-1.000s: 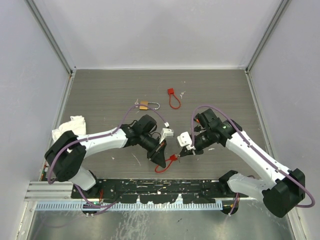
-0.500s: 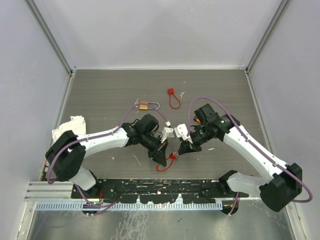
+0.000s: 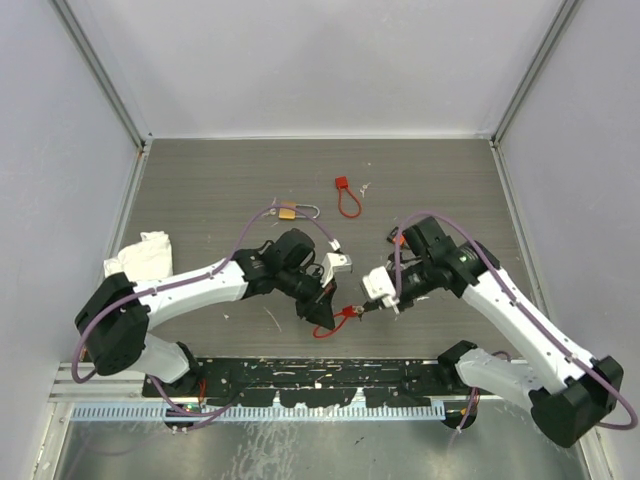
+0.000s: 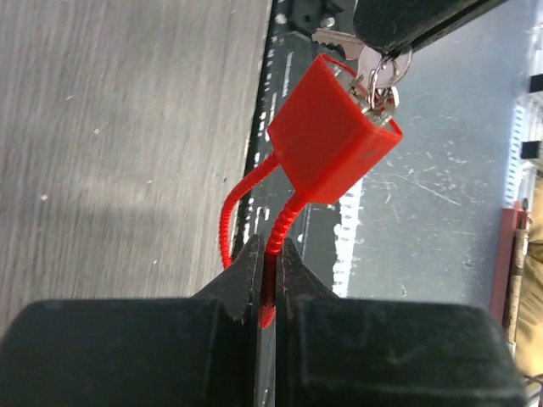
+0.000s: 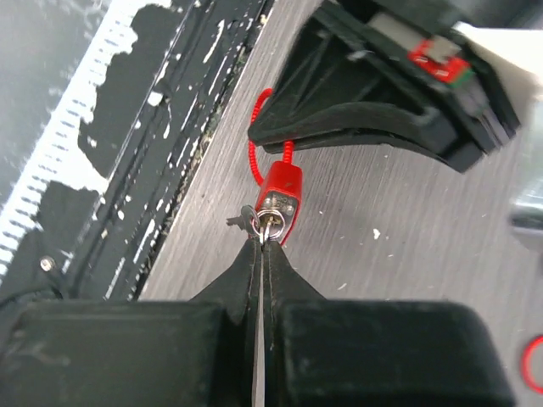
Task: Lock with the key
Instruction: Lock the lock.
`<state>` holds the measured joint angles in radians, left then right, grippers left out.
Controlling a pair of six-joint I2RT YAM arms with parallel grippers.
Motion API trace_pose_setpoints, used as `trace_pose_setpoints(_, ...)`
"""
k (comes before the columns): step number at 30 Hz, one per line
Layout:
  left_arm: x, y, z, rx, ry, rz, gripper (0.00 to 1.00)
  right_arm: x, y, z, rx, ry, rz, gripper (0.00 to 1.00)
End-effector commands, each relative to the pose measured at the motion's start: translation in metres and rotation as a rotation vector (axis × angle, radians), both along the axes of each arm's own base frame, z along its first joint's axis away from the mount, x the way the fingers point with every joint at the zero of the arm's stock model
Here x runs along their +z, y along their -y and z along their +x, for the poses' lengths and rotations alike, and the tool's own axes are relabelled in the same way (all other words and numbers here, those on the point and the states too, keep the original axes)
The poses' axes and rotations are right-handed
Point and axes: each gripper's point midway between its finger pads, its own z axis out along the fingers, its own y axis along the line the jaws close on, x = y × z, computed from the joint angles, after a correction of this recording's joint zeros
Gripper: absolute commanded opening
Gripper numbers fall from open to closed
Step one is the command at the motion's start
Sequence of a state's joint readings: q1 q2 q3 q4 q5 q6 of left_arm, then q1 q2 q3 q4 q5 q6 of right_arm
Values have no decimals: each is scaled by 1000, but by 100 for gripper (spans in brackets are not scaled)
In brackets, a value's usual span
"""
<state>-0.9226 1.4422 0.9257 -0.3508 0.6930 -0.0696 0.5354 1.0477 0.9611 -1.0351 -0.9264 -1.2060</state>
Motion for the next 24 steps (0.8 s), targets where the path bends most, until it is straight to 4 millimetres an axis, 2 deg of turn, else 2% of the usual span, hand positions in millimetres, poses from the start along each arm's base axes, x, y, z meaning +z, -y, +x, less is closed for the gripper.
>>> trace_pose_setpoints(1,-17,-16,-18,-21,-154,66,0,1,19,-26,229,218,17,1)
trace_pose_setpoints(5,-24,-18,-1,38,-76,143,0,4,11,-19,184,186,41,1)
trace_pose_setpoints(8,-17,-18,14,74,72,172,0,4,4,-12,114,125,56,2)
trace_pose_setpoints(9,-12,-17,16,73,123,167,0,3,2,-11,103,107,62,4)
trace_pose_setpoints(11,-1,-15,20,81,217,153,0,1,-4,-9,64,55,81,15)
trace_pose_setpoints(15,13,-14,19,71,298,111,0,1,-11,-6,8,-9,114,31)
trace_pose_setpoints(20,18,-20,14,60,326,90,0,4,-14,1,-53,-24,128,46)
trace_pose_setpoints(24,18,-21,9,51,325,95,0,12,-18,13,-125,-47,176,54)
